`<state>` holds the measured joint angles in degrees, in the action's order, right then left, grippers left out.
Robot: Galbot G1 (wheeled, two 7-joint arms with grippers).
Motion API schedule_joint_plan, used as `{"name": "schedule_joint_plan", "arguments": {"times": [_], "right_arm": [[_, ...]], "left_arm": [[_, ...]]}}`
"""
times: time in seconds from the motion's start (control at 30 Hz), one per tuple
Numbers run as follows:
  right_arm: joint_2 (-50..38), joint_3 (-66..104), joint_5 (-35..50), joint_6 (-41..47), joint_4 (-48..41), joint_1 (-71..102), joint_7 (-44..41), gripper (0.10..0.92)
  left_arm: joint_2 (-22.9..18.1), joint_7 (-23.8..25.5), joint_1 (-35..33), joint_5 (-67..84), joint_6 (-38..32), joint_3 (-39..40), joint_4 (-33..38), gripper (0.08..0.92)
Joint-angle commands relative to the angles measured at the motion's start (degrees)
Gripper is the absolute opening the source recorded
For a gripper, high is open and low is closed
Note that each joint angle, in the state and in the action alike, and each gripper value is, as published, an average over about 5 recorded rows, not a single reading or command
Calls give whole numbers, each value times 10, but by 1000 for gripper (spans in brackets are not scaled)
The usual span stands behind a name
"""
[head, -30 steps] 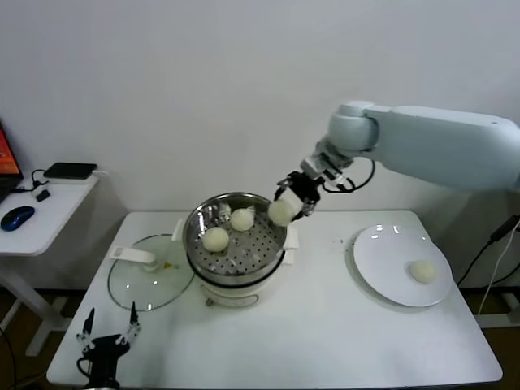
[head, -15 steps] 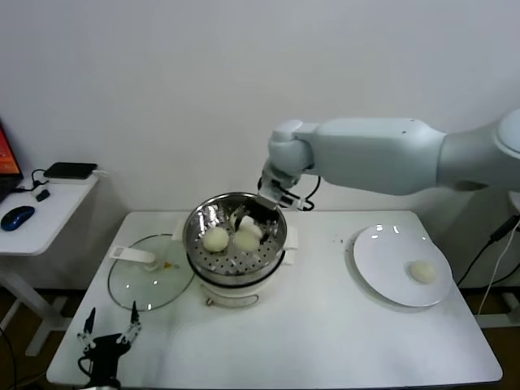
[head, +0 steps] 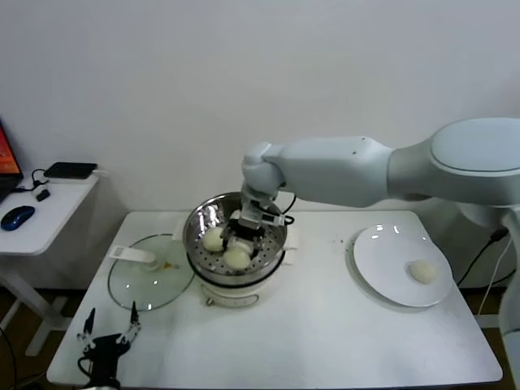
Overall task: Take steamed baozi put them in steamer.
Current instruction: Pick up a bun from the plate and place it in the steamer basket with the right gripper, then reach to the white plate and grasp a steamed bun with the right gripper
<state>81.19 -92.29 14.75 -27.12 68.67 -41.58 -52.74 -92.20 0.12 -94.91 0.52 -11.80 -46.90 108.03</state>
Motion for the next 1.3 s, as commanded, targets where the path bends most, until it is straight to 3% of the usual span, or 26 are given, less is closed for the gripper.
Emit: {"name": "schedule_joint_plan", "arguments": {"times": [0.03,0.2,0.33,0.47,0.63,0.87,1.03,1.3], "right_arm": [[18,-6,-16,-16,-25,14,1,687],[21,1,-17,-17,-35,22,11,695],[22,6,-12,-20,-41,21,17,756],[13,0,19,-22,-30,-3,14,815],[-21,-28,78,-11,-17,-61,-16,822],[-126,-116,203,163,-4,-133,-59,823],[-227,-116,183,236,-9,-112,-55,823],[-340,-110,87,264,-24,-66,-62,823]], "left_arm": [[-8,0,0,0,0,1,1,823],[-7,0,0,0,0,0,1,823],[-7,0,-1,0,0,-1,3,823],[-9,-3,1,-4,-4,-1,2,823],[-9,-2,-1,-6,-3,-1,4,823],[-9,-2,0,-6,-3,1,5,823],[-9,-1,2,-4,-6,4,4,823],[-10,0,2,-4,-5,4,3,823]]}}
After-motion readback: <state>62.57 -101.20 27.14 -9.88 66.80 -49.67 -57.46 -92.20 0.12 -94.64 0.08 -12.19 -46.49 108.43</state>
